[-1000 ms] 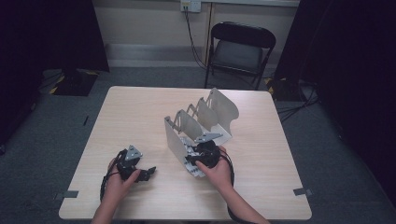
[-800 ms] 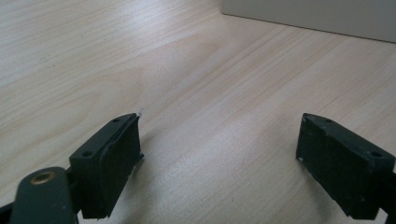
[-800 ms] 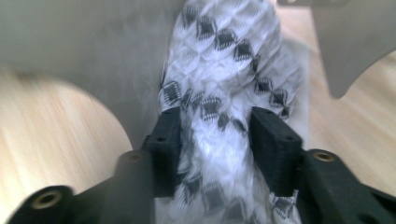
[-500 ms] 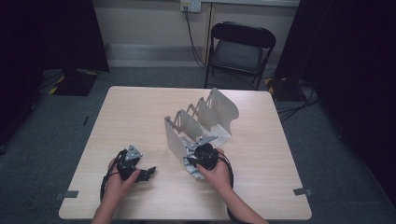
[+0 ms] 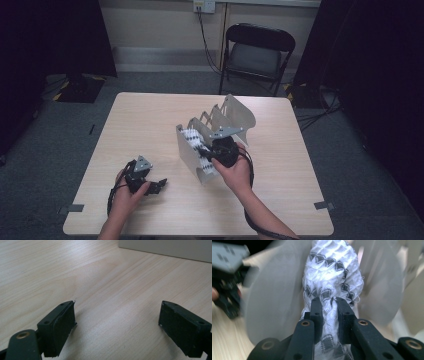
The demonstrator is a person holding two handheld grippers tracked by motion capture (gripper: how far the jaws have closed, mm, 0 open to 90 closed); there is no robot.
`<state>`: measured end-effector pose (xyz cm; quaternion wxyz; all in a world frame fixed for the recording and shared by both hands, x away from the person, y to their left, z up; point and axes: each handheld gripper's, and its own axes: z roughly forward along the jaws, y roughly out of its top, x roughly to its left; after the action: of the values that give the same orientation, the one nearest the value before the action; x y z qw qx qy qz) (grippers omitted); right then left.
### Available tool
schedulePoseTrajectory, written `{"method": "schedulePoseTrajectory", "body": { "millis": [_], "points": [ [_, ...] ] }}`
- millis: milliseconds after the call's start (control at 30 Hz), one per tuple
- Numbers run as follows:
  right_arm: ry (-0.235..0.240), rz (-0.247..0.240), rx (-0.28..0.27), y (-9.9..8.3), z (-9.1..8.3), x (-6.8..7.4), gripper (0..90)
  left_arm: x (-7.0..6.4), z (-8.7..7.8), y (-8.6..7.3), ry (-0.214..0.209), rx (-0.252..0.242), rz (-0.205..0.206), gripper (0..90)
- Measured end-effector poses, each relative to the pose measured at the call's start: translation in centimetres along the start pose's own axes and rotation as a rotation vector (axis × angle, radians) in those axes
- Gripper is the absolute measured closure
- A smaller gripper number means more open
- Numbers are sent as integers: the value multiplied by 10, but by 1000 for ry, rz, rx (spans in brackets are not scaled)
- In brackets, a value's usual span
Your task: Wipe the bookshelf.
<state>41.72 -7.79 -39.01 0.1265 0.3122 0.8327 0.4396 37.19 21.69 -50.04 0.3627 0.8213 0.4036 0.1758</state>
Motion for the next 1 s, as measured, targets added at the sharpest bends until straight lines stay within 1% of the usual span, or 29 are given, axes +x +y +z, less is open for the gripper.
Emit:
{"method": "schedulePoseTrajectory", "body": {
  "millis": [67,133,200,267,333,433,633,667,767,1000],
  "points": [
    [3,-4,-23,10,-3,0,782,0,0,0,0,0,0,136],
    [2,-25,-30,18,-3,2,782,0,0,0,0,0,0,136],
    [12,-34,-30,21,-1,3,782,0,0,0,-1,0,0,136],
    [18,-41,-20,20,3,4,782,0,0,0,-1,0,1,135],
    [18,-48,-5,16,8,3,783,0,0,0,-1,0,1,135],
    [30,-35,12,6,16,2,783,0,0,0,0,0,1,135],
    [43,-28,41,-14,30,-1,784,0,0,0,0,0,1,134],
    [47,-20,44,-17,33,-1,785,0,0,0,0,0,2,134],
    [48,-11,58,-25,38,-3,784,0,0,0,0,0,2,134],
    [44,-12,99,-44,52,-4,784,0,0,0,0,0,2,134]
  ]
}}
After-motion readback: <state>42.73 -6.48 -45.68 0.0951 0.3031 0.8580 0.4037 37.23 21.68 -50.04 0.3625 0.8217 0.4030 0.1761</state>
